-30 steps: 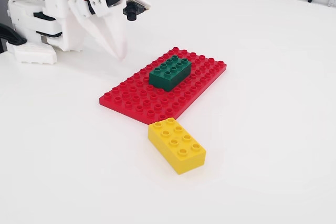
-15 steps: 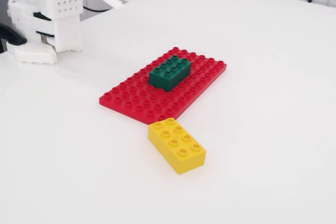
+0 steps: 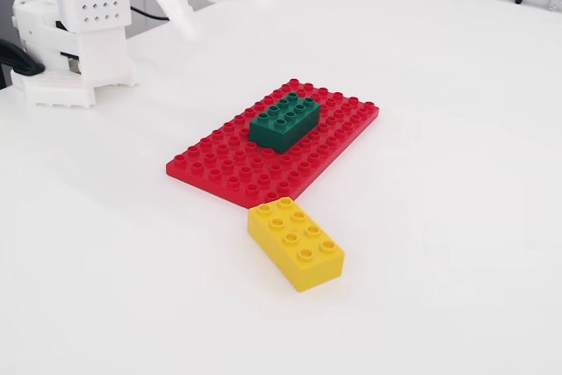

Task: Put yellow lego brick onto the green one

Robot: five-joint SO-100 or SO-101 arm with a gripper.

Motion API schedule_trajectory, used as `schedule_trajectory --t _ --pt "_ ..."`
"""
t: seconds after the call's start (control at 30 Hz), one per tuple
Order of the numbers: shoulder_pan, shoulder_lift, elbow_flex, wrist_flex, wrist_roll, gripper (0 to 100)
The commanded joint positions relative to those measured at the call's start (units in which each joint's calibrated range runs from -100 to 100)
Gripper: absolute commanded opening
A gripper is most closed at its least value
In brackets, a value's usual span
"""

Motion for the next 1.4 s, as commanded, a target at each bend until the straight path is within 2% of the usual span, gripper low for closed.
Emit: schedule_trajectory --t 0.0,0.23,0.37,0.77,0.97,1.37 --pt "-1.1 6.0 -5.5 0.8 3.4 19" --pt "-4.5 13.6 -5.6 1.1 9.3 19" --pt "-6.3 16.2 -7.8 4.9 13.4 19" --pt "-5.6 39.1 -44.2 24.1 17.6 19" --pt "-5.3 52.4 -59.1 30.0 18.0 19" --pt "-5.5 59.0 -63.1 30.9 19.9 19"
